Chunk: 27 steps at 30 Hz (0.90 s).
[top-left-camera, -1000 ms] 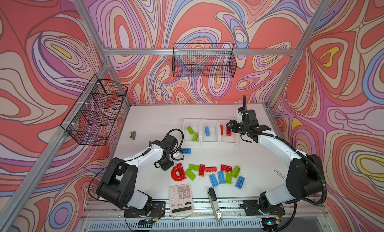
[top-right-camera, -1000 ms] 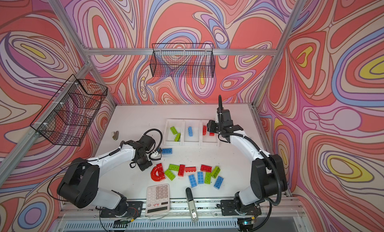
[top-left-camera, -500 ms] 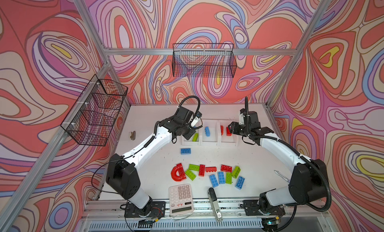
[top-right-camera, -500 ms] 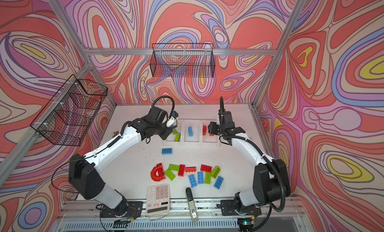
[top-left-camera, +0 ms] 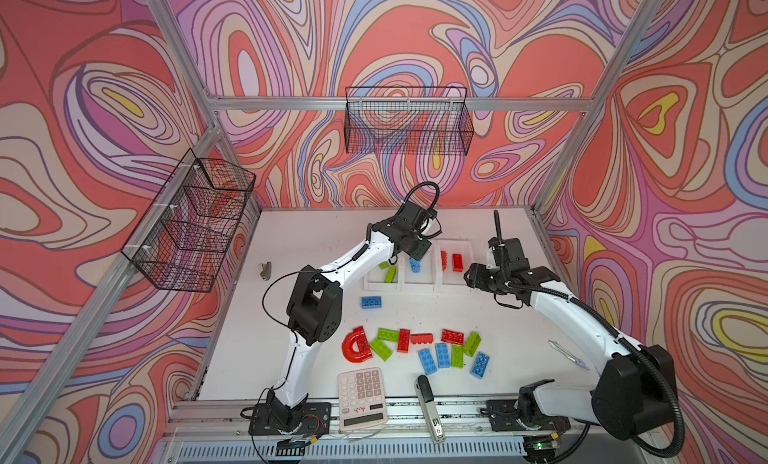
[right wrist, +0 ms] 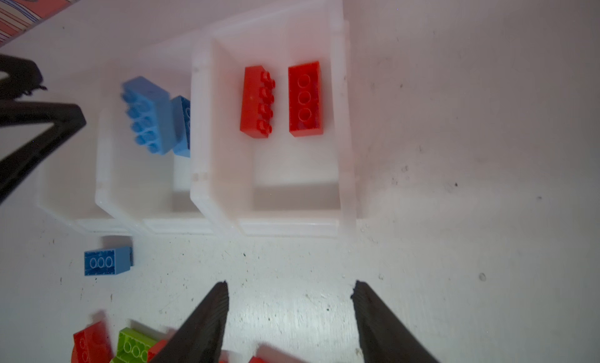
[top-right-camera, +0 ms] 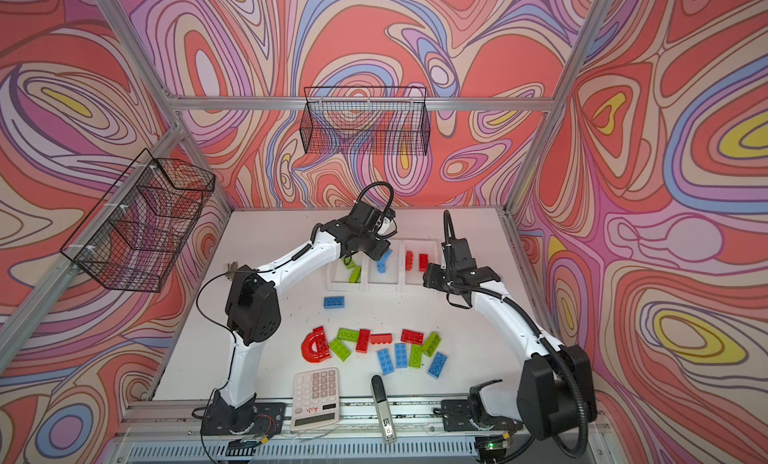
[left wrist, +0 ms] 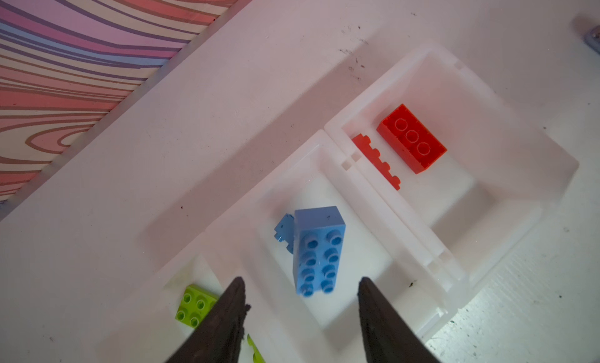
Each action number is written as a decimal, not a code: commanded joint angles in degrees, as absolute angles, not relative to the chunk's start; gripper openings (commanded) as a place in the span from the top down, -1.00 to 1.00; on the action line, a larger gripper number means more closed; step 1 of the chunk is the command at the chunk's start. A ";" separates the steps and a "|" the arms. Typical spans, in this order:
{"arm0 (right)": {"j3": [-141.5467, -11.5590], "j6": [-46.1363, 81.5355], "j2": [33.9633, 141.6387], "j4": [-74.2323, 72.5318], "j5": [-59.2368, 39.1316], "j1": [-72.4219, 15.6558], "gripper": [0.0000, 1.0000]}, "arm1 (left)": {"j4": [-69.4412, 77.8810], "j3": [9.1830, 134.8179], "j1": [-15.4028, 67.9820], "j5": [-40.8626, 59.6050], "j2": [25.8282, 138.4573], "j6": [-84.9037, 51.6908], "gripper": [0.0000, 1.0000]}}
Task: Sort the legos into containers by color
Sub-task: 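Drop the blue brick into the middle compartment while the right gripper lowers to the pile, then grasp a lime-green brick with the right gripper while the left gripper withdraws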
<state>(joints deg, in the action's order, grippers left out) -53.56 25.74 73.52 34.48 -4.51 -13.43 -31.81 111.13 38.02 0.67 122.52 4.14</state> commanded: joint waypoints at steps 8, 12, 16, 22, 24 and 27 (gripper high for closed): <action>-45.59 34.47 68.00 45.26 -7.03 -13.27 -0.33 | -25.40 107.41 38.19 -2.20 116.82 3.42 -0.75; -44.18 36.06 66.85 47.37 -7.29 -13.53 -0.34 | -21.26 99.88 36.27 -3.34 109.64 1.64 -0.71; -42.67 37.62 65.79 48.79 -7.59 -14.00 -0.36 | -16.04 88.98 32.32 -2.06 101.32 -2.70 -0.68; -40.08 41.94 65.49 47.22 -8.78 -16.88 -0.39 | -10.52 73.81 26.84 -1.44 90.23 -7.61 -0.69; -39.69 43.21 66.29 46.89 -7.73 -18.76 -0.40 | -10.42 70.14 24.93 -0.74 87.72 -9.60 -0.69; -38.31 44.89 67.53 46.17 -6.77 -20.36 -0.40 | -9.64 65.36 22.89 0.18 84.32 -11.56 -0.68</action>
<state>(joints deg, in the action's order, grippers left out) -39.66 41.43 66.61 46.04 -8.32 -19.25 -11.88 68.58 23.99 -1.08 86.72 -7.73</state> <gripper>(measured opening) 0.699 0.844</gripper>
